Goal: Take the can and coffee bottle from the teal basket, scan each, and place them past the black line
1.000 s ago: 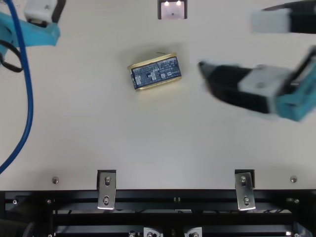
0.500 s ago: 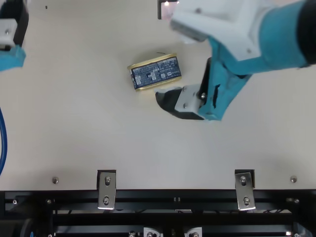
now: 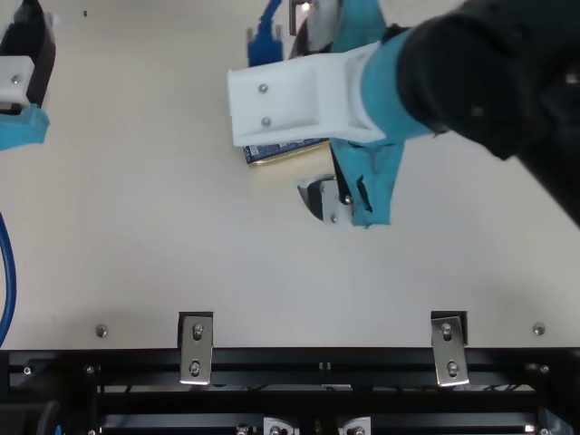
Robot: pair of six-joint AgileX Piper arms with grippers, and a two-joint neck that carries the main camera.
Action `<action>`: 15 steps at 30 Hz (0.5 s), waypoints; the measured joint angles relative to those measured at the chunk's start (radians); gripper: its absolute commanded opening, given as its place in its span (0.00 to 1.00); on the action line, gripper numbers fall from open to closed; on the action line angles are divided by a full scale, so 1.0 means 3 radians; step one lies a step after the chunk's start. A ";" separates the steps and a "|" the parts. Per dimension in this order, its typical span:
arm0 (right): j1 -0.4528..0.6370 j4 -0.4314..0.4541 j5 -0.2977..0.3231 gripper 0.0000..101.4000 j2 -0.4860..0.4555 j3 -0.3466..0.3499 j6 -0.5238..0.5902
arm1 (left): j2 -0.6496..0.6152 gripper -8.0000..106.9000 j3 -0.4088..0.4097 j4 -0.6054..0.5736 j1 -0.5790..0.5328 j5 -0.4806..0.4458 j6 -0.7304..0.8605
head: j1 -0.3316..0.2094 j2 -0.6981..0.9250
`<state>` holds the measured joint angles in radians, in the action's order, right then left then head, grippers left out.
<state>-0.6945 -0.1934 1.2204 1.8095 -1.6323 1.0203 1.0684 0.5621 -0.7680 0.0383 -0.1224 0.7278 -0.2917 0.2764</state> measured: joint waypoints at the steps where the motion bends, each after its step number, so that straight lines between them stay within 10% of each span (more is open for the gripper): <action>1: -0.0020 0.0037 -0.0005 1.00 0.0025 -0.0029 0.0027 | 0.0000 0.85 0.0000 0.0000 0.0000 0.0000 0.0000 | 0.0000 0.0000; 15: -0.0272 0.0495 -0.0004 1.00 0.0502 -0.0275 0.0095 | 0.0000 0.85 0.0000 0.0000 0.0000 0.0000 0.0000 | 0.0000 0.0000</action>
<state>-0.7759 -0.0450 1.2191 1.9602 -1.7149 1.0487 1.0684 0.5621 -0.7680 0.0383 -0.1224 0.7278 -0.2917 0.2764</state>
